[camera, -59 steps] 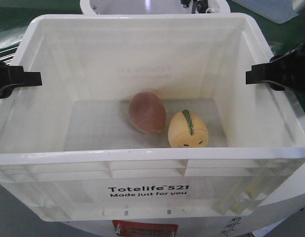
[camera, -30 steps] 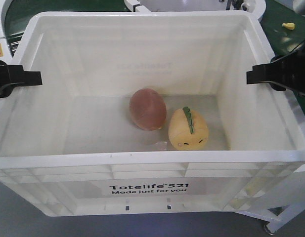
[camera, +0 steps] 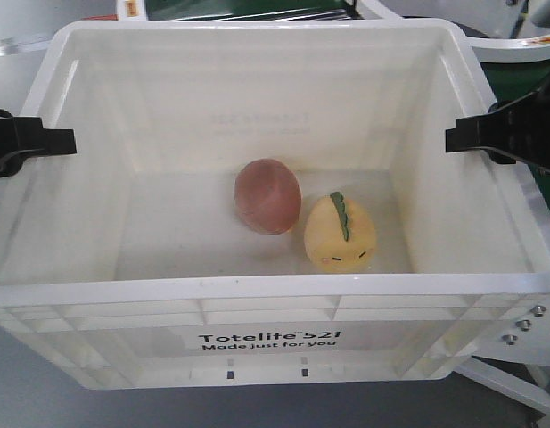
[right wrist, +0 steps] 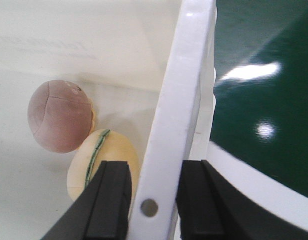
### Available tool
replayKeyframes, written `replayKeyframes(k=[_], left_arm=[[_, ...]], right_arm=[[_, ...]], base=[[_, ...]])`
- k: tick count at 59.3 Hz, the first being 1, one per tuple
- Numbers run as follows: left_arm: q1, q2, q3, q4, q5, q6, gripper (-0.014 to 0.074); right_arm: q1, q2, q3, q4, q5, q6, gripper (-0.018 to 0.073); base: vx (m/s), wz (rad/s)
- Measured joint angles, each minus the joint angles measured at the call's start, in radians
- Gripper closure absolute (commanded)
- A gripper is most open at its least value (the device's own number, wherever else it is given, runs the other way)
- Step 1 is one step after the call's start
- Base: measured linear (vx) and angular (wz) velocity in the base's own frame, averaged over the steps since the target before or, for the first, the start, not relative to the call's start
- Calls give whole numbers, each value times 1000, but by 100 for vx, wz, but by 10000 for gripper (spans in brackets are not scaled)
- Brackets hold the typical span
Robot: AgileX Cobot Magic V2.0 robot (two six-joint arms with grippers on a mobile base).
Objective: Place moving items into box and shelve
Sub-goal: 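Hold the tote by both rims while the base drives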
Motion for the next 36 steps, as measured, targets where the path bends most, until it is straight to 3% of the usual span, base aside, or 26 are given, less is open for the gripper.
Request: replayKeyframes(k=[36], left_arm=[[0,0,0,-1,1,-2,600]], right_arm=[[0,0,0,-1,-2,0,564]], base=[[-17,67]])
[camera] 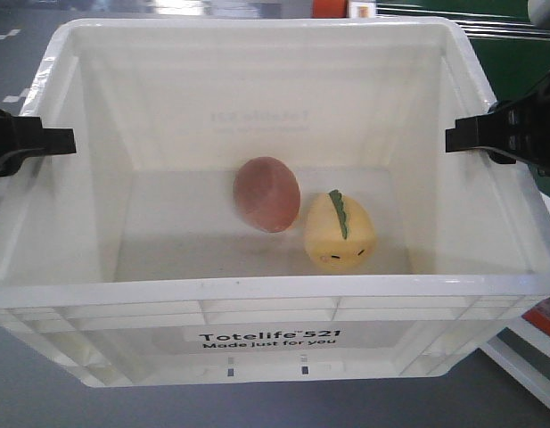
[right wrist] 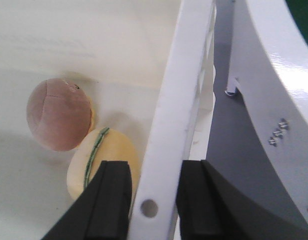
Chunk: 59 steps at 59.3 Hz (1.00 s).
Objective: Place moving items into box and shelve
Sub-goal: 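Hold the tote by both rims while the base drives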
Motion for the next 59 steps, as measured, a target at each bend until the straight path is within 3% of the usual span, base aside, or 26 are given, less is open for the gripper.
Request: replayKeyframes(k=[59], left_arm=[[0,0,0,-4,0,0,600]], right_arm=[[0,0,0,-4,0,0,564]], base=[[-13,70]])
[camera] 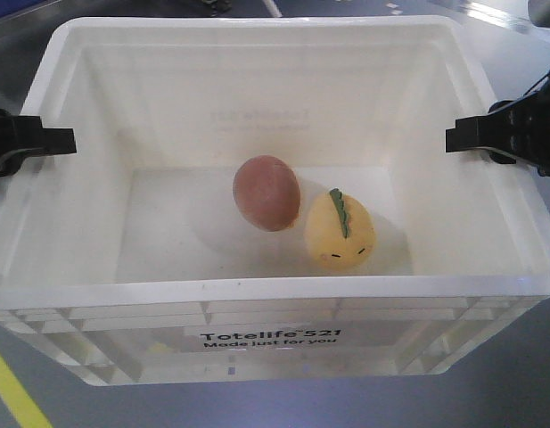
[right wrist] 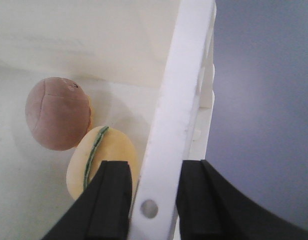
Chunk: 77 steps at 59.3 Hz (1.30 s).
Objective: Place moving items into box and shelve
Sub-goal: 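Hold the tote by both rims while the base drives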
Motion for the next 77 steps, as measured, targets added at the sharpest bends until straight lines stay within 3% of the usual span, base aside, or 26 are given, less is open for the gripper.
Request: replayKeyframes(k=[34,77], left_arm=[[0,0,0,0,1,0,600],[0,0,0,-1,3,-1,600]], right_arm=[[0,0,0,0,0,0,564],[0,0,0,-2,3,0,564]], base=[[-10,63],[5,42]])
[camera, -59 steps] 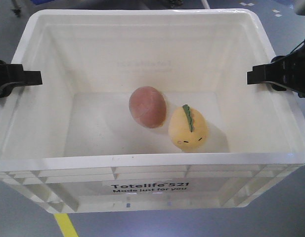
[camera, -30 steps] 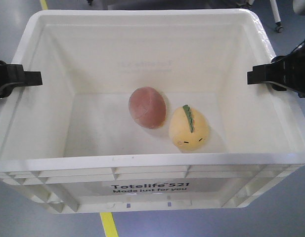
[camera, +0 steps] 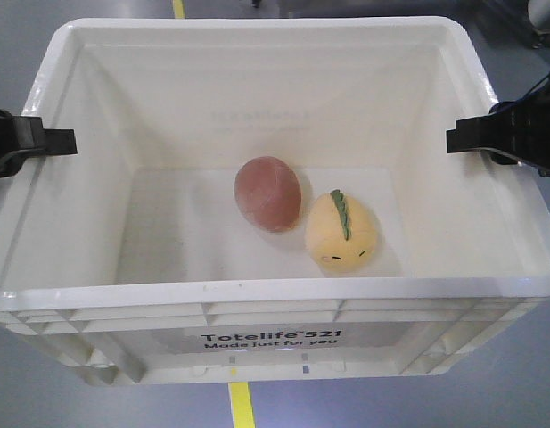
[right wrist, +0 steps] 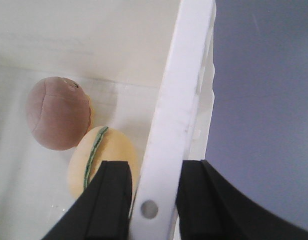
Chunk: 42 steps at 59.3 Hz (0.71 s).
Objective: Place moving items into box and shelve
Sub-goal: 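Hold the tote by both rims while the base drives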
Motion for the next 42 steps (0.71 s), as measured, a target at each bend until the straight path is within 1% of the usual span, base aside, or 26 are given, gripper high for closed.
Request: replayKeyframes(k=[42], left_arm=[[0,0,0,0,0,0,600]], right_arm=[[0,0,0,0,0,0,564]], base=[[21,43]])
